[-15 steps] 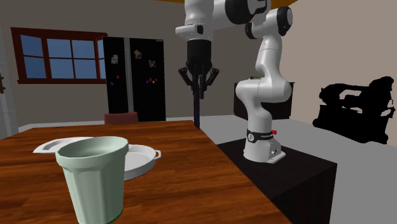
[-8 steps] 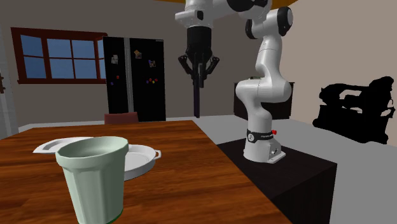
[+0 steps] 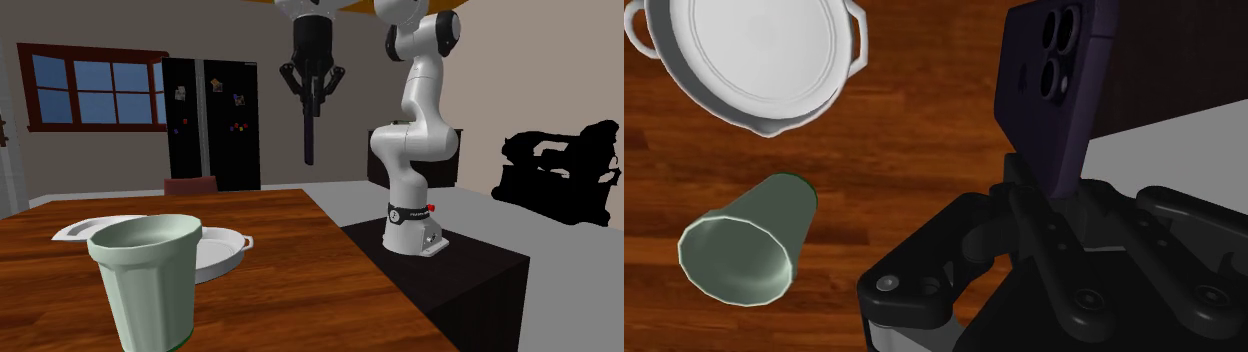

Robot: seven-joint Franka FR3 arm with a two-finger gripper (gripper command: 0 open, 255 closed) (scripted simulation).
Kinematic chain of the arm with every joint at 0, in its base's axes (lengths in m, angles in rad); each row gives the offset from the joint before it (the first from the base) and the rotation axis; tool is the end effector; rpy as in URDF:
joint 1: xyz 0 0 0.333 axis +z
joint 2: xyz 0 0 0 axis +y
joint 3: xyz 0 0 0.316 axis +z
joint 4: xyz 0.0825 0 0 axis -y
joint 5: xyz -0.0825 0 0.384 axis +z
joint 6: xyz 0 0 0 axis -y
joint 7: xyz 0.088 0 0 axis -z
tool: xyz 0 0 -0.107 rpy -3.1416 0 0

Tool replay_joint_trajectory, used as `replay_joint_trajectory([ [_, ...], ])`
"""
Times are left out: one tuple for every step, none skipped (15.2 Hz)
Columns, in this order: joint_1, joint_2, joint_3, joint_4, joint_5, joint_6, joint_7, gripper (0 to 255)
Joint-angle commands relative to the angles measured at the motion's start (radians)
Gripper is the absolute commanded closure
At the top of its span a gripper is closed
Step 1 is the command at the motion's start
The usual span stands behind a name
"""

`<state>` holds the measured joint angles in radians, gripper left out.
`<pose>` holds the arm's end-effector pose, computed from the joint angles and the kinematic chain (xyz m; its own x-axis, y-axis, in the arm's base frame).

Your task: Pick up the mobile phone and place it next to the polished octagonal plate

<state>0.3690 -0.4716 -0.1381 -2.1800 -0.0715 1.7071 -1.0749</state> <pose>0.4034 0.0788 0.5717 0.2377 0.9713 -0.0095 0.9713 -0.2377 -0.0004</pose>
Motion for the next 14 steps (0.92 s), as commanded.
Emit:
replay_joint_trajectory([
  [0.001,0.002,0.002,0.028,0.001,-0.027,0.000,255],
  [0.001,0.003,0.002,0.043,0.002,-0.040,0.000,255],
  [0.001,0.005,0.002,0.053,0.002,-0.049,-0.001,255],
  [-0.007,0.013,-0.016,0.053,-0.005,-0.039,-0.024,255],
  [-0.014,0.022,-0.034,0.053,-0.012,-0.029,-0.048,255],
  [-0.022,0.033,-0.053,0.055,-0.018,-0.019,-0.071,255],
  [-0.029,0.044,-0.071,0.059,-0.024,-0.010,-0.095,255],
  [-0.037,0.057,-0.090,0.063,-0.029,0.000,-0.118,255],
  [-0.044,0.071,-0.108,0.068,-0.034,0.010,-0.142,255],
  [-0.051,0.086,-0.126,0.075,-0.037,0.020,-0.166,255],
  [-0.058,0.102,-0.145,0.082,-0.040,0.030,-0.190,255],
  [-0.064,0.119,-0.163,0.091,-0.042,0.039,-0.215,255],
  [-0.071,0.137,-0.181,0.101,-0.043,0.049,-0.239,255],
  [-0.077,0.156,-0.200,0.112,-0.043,0.058,-0.264,255],
])
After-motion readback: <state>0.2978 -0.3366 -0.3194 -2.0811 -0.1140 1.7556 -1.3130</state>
